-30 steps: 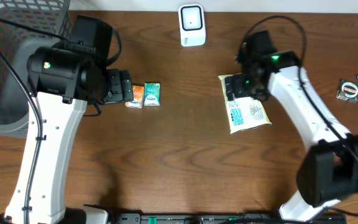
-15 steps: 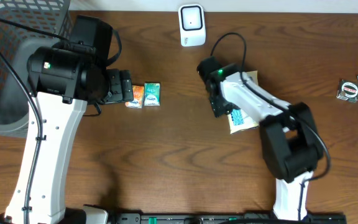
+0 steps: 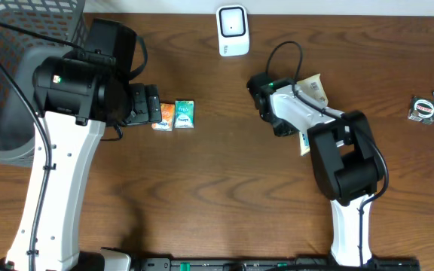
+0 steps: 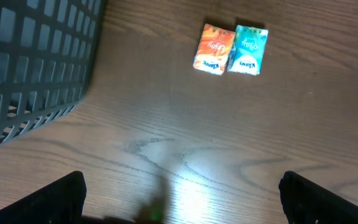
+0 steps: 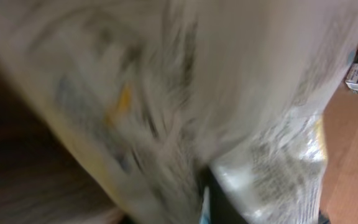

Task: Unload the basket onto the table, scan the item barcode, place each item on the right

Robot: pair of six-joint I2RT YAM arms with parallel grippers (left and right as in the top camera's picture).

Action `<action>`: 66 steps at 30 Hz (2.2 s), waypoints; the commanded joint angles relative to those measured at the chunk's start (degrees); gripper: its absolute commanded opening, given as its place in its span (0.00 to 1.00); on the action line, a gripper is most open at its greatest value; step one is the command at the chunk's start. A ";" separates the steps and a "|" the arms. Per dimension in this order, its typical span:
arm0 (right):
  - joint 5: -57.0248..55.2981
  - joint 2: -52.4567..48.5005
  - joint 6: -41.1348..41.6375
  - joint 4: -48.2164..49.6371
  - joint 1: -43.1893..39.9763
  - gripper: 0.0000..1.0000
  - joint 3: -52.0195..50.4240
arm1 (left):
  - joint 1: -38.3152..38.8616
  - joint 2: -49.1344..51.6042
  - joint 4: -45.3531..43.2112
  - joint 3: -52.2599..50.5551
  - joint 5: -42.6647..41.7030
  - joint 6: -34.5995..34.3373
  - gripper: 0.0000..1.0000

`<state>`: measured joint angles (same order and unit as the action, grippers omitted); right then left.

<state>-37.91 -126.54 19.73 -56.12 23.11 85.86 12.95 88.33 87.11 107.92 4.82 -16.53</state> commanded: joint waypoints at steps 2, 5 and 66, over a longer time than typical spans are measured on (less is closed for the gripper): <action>15.47 -2.10 -3.39 1.01 -1.70 0.01 -0.57 | 0.02 0.02 0.28 -0.17 0.28 -0.28 0.98; 21.53 0.02 -5.29 -0.42 -1.95 0.01 1.25 | 0.02 0.02 0.28 -0.17 0.28 -0.28 0.98; 73.88 6.56 -3.85 22.51 -8.83 0.91 -13.53 | 0.02 0.02 0.26 -0.17 0.28 -0.28 0.98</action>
<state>33.17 -115.15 15.09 -33.74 13.23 73.30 12.95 88.33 87.15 107.92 4.82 -16.53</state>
